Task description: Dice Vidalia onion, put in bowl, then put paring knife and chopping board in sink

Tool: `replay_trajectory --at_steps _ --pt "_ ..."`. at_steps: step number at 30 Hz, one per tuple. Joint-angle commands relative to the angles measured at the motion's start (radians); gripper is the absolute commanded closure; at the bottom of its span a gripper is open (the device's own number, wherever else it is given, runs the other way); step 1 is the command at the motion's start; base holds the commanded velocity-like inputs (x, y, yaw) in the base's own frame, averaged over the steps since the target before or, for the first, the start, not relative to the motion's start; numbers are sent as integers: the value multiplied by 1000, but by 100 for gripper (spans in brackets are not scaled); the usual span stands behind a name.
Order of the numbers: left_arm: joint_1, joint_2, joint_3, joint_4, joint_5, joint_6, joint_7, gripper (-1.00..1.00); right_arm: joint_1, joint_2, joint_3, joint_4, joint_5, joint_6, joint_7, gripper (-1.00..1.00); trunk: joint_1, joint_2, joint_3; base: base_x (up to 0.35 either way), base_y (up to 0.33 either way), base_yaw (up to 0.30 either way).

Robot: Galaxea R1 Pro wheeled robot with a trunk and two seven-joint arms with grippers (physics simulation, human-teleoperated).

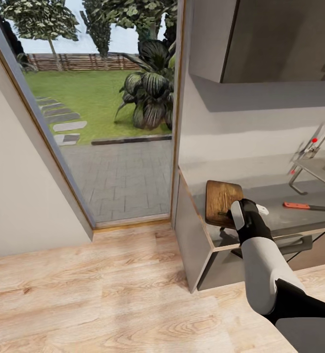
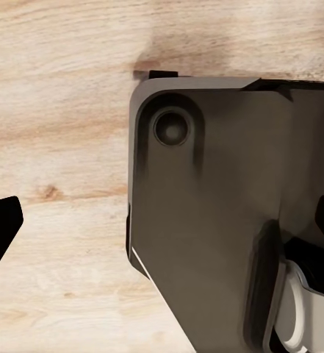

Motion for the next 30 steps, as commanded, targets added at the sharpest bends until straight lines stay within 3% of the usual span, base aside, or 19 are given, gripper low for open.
replay_trajectory --at_steps 1,30 --pt "0 0 2 0 2 -3 0 -100 -1 1 -2 -1 -3 3 -4 -100 1 -2 -2 0 0 0" --pt "0 0 2 0 2 -3 0 -100 -1 1 -2 23 -3 2 -4 -100 1 -2 -2 0 0 0"
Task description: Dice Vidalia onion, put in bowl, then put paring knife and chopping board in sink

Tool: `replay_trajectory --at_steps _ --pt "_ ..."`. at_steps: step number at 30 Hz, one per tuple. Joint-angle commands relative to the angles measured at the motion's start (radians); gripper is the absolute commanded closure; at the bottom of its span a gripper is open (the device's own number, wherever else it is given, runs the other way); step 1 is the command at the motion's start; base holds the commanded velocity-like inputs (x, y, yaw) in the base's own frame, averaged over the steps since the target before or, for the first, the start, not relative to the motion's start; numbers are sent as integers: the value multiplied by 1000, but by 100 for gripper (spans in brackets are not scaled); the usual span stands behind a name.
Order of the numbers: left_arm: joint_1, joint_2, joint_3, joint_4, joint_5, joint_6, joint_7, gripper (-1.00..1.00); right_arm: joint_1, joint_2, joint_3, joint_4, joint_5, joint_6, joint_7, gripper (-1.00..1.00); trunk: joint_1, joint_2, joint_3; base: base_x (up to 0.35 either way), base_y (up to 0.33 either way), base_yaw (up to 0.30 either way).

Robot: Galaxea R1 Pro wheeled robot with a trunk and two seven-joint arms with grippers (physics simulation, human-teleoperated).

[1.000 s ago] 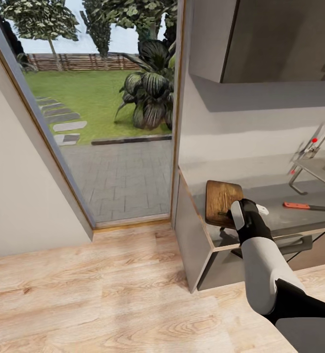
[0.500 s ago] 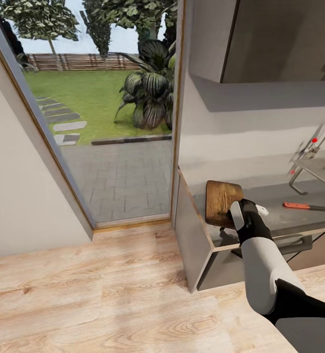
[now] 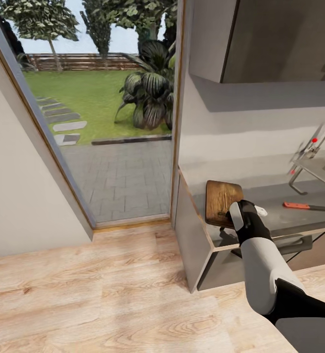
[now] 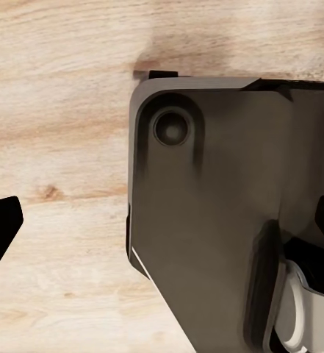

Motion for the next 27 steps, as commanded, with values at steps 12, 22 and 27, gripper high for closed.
replay_trajectory --at_steps 12,22,27 --pt "0 0 2 0 2 -2 0 -100 -1 1 -3 2 -7 4 -4 -100 1 -2 -8 0 0 0" --pt "0 0 2 0 2 -2 0 -100 -1 1 -3 12 -7 5 -4 -100 1 -2 -11 0 0 0" --pt "0 0 2 0 2 -2 0 -100 -1 1 -3 17 -7 5 -4 -100 1 -2 -11 0 0 0"
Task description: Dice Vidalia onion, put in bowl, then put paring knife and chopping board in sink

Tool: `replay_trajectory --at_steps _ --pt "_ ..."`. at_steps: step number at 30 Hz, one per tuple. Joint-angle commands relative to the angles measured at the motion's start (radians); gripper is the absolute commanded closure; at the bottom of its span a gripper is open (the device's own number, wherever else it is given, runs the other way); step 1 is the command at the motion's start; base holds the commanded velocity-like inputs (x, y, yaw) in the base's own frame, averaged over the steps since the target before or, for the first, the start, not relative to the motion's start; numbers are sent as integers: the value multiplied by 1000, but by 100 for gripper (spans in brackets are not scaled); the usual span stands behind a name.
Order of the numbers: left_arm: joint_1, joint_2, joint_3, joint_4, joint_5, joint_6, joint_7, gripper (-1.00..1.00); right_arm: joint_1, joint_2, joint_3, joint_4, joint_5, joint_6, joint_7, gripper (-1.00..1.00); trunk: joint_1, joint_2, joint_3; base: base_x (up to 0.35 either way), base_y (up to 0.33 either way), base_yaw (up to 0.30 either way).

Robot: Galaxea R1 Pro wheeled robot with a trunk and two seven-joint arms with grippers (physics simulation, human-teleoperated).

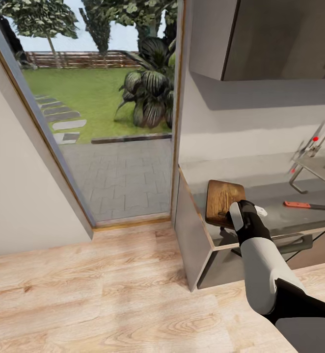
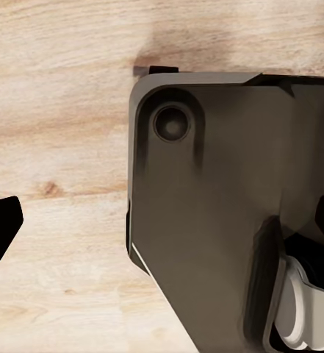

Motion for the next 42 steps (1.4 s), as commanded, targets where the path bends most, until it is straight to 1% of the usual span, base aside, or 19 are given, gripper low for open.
replay_trajectory --at_steps 1,13,14,35,40,42 --pt "0 0 2 0 2 -2 0 -100 0 1 -4 17 -4 9 -3 -100 1 -1 -2 0 0 0" --pt "0 0 2 0 2 -2 0 -100 0 1 -4 17 -4 9 -3 -100 1 -1 -2 0 0 0" --pt "0 0 2 0 2 -2 0 -100 0 1 -4 17 -4 9 -3 100 1 -1 -2 0 0 0" --pt "0 -1 2 0 2 -2 0 -100 0 1 -4 31 -4 9 -4 100 1 -1 -2 0 0 0" --pt "0 -1 1 0 2 -2 0 -100 0 1 -4 31 -3 8 -4 100 1 -1 4 0 0 0" --pt "0 -3 2 -5 2 -2 0 -100 0 5 -1 30 -10 5 -4 100 1 -1 7 0 0 0"
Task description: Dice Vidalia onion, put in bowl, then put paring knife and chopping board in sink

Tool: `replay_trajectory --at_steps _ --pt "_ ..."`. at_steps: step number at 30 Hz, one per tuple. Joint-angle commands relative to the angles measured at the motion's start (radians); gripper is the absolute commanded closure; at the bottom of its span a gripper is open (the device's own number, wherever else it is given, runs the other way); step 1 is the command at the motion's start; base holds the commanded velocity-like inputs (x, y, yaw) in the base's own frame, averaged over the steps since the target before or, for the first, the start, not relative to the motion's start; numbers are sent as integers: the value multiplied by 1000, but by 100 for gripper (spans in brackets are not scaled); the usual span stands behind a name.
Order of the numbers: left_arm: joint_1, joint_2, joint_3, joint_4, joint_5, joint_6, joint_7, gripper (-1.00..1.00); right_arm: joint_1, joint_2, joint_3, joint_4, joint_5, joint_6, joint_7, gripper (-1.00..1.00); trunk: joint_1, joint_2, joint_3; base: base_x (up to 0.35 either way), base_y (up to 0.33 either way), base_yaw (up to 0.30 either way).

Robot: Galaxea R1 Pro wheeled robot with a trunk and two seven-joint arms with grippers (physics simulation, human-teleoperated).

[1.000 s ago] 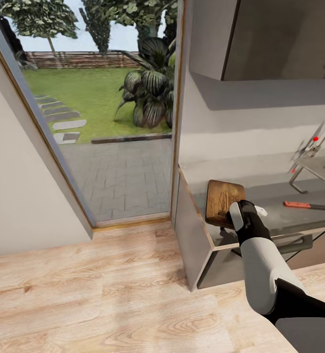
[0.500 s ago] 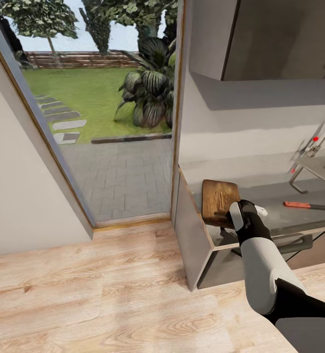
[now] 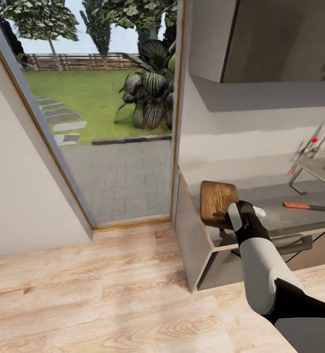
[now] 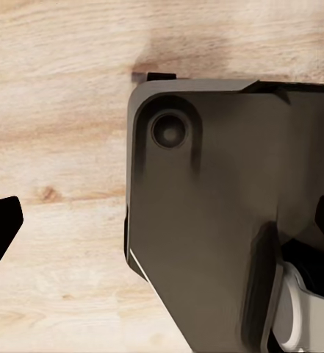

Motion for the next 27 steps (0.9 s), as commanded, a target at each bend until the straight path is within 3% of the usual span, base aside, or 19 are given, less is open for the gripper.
replay_trajectory --at_steps 1,27 --pt "0 0 1 0 2 -2 0 -100 -1 2 -4 15 -25 1 -2 100 1 -1 0 0 0 0" --pt "0 -1 1 1 2 -2 0 -100 -1 10 -4 16 -26 -2 -1 100 1 -1 42 0 0 -1"
